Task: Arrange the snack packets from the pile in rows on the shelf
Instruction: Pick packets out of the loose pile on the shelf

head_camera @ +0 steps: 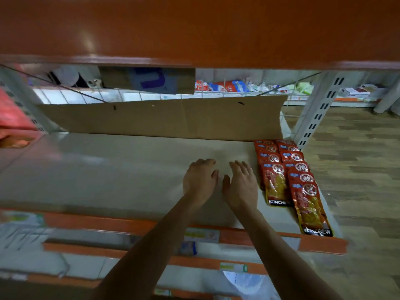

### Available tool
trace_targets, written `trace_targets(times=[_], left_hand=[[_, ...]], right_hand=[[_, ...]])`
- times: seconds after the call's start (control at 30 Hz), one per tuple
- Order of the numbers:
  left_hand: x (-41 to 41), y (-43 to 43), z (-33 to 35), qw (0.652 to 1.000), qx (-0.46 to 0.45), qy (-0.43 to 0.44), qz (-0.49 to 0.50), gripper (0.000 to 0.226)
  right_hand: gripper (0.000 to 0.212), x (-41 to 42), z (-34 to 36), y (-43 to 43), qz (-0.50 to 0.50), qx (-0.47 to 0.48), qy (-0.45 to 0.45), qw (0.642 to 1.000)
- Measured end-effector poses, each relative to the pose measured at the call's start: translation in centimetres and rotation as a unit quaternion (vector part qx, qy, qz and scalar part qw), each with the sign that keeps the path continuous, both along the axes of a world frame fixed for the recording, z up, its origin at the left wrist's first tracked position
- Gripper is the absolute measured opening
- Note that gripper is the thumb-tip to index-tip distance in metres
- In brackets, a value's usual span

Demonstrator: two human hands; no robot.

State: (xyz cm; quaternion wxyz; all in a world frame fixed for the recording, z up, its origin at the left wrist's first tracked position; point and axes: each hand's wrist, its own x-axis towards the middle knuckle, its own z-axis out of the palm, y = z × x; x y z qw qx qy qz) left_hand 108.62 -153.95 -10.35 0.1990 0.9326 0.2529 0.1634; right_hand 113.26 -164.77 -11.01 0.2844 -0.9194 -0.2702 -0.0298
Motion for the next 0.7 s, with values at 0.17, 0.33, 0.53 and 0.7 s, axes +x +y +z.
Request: trace_targets(times=[0.17,0.33,0.53,0.7], left_hand=[[-7.1,6.2,-0.4,0.998,0.031,0.017,0.057,0.041],[-15.0,12.9,0.1,0.994,0.029,0.006,0.109,0.045],[-24.3,20.8,0.8,0.987,0.038,0.007,0.156,0.047],[-30.0,25.7,0.9,0.979,0.038,0.011,0.199,0.048]], right_hand=[[0.048,-5.3,0.4,6.9,0.064,-0.005,0.011,0.998],[0.048,-12.0,1.2,14.1,0.12,-0.014,0.0,0.993],[0.048,-20.6,1.4,22.8,0.151,0.008,0.02,0.988],[0.044,-25.7,1.3,28.2,0.171,0.027,0.024,0.985]])
